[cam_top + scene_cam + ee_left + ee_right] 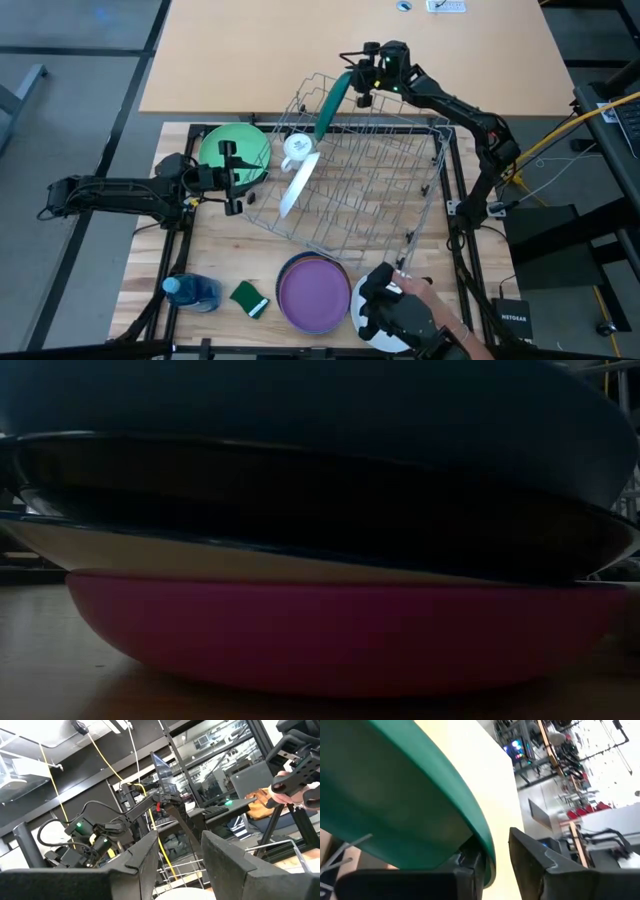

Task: Sort dishes
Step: Put the dark green plate in the dish rack

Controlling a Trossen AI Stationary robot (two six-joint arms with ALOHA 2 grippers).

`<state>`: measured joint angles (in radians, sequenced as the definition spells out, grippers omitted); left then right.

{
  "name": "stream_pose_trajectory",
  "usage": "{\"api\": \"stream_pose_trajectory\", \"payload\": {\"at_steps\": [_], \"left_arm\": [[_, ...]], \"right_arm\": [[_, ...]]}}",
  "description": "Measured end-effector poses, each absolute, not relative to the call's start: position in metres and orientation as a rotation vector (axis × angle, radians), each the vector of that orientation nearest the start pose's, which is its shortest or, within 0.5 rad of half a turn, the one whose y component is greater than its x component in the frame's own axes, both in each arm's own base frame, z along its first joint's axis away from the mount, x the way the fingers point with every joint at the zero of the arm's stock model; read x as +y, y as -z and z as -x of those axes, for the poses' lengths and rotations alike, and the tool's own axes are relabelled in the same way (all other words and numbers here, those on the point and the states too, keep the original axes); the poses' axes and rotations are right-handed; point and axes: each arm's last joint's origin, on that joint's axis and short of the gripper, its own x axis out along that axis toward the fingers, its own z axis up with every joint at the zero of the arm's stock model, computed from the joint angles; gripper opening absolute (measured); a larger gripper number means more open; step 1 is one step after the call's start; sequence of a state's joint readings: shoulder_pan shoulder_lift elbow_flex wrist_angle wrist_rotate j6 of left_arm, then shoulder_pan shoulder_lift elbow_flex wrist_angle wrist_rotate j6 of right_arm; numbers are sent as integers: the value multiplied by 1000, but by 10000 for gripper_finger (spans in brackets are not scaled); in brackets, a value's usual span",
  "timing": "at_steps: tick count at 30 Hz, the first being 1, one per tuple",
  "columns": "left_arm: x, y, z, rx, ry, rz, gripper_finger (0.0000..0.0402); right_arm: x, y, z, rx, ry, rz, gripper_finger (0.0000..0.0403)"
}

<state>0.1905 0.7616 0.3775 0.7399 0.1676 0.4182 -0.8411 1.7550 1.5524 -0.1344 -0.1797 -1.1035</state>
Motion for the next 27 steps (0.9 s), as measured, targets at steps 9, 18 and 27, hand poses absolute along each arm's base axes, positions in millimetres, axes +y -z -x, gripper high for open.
{"api": "stream_pose_trajectory", "payload": {"at_steps": [9,18,27], "left_arm": [[27,-283,-167,-340,-95,-474,141],[27,-283,-167,-340,-95,-474,141],[27,-283,-167,-337,-94,-473,141]], "right_arm": [[-299,-333,-278,706,390,848,101],[-297,-327,-276,785,386,814,129],[-284,-321,-285,963,443,849,132]]}}
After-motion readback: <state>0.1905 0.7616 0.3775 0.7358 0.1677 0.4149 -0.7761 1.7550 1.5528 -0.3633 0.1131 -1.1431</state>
